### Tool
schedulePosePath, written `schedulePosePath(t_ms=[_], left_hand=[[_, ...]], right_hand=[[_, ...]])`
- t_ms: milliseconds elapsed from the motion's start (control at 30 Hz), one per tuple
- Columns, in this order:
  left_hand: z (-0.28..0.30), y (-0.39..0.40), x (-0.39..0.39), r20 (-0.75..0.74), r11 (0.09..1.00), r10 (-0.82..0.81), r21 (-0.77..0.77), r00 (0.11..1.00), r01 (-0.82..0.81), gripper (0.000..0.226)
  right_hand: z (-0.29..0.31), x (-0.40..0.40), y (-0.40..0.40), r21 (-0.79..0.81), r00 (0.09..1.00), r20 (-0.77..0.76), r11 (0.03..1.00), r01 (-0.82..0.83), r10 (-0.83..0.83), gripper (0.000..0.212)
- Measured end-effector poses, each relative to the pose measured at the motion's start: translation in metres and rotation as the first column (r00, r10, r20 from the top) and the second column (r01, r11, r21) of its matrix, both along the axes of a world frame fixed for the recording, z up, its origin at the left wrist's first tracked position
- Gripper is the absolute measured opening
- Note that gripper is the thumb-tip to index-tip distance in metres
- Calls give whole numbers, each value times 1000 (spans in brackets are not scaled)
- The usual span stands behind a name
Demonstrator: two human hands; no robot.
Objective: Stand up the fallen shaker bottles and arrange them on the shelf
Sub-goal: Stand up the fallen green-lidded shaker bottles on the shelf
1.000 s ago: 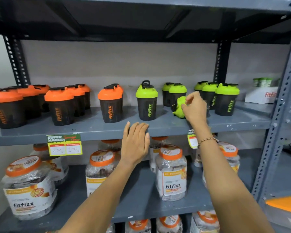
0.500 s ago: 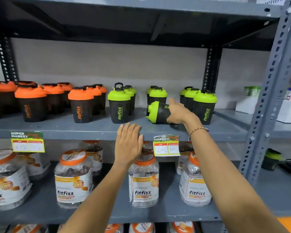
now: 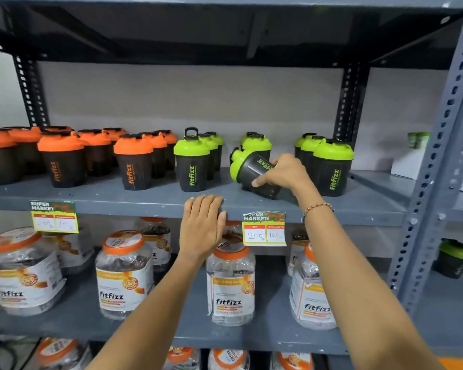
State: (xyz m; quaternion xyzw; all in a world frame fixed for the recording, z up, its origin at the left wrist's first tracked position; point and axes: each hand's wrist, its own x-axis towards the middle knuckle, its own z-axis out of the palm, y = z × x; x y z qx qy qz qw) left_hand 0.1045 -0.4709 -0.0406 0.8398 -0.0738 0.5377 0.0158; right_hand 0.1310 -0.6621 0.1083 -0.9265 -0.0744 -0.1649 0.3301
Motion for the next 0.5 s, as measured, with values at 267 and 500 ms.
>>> schedulePosePath(t_ms=[267, 500], left_hand=[[0, -1, 1, 2, 1000, -10, -21, 1000, 10, 45], [-2, 2, 4, 11, 999, -35, -14, 999, 35, 36]], right_hand=[[-54, 66, 22, 445, 998, 45, 895, 11, -35, 88], [-38, 25, 37, 364, 991, 46, 926, 104, -130, 88]])
